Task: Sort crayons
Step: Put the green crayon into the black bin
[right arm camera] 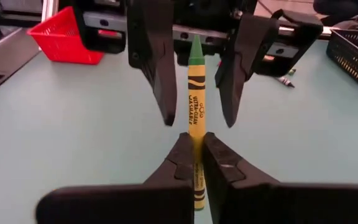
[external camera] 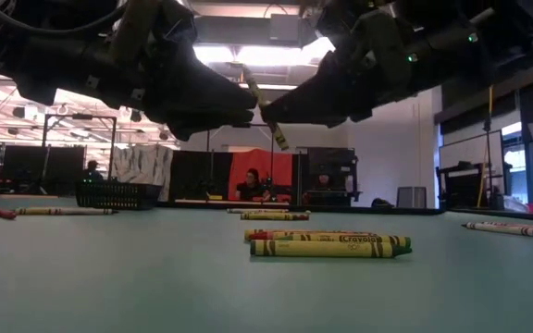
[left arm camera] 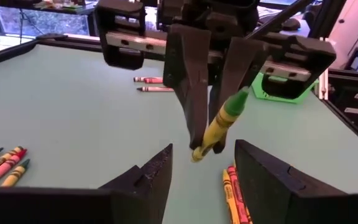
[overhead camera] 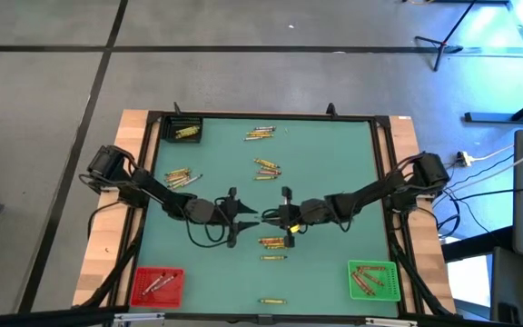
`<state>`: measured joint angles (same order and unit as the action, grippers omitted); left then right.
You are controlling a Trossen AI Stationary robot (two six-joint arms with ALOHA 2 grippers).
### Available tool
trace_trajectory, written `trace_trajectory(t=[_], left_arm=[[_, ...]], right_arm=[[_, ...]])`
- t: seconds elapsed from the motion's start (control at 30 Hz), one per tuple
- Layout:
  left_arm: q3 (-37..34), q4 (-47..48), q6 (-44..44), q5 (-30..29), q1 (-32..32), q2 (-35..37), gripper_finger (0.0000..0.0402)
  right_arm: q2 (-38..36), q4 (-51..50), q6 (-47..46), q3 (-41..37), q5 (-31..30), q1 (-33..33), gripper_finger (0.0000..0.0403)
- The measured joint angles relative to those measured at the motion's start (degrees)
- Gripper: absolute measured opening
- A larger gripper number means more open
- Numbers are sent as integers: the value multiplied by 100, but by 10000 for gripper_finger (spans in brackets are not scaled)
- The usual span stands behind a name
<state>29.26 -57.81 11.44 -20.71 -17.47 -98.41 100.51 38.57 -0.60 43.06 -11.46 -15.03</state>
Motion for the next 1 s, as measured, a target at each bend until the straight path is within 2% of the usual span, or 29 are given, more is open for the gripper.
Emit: trace_trajectory(t=[0.43, 0.77, 0.9, 1.0], left_arm=[[2, -343, -140, 73, -4, 0, 104], [2, -497, -178, 25, 67, 0, 13], [2, -536, -264, 33, 92, 0, 8], [2, -576, -302, 45, 92, 1, 7]], right_arm=[[79, 227, 4, 3, 11, 0, 8], [79, 207, -65, 3, 49, 7, 10], [79, 252, -75, 3, 26, 4, 13], [79, 342, -84, 1, 56, 4, 36]])
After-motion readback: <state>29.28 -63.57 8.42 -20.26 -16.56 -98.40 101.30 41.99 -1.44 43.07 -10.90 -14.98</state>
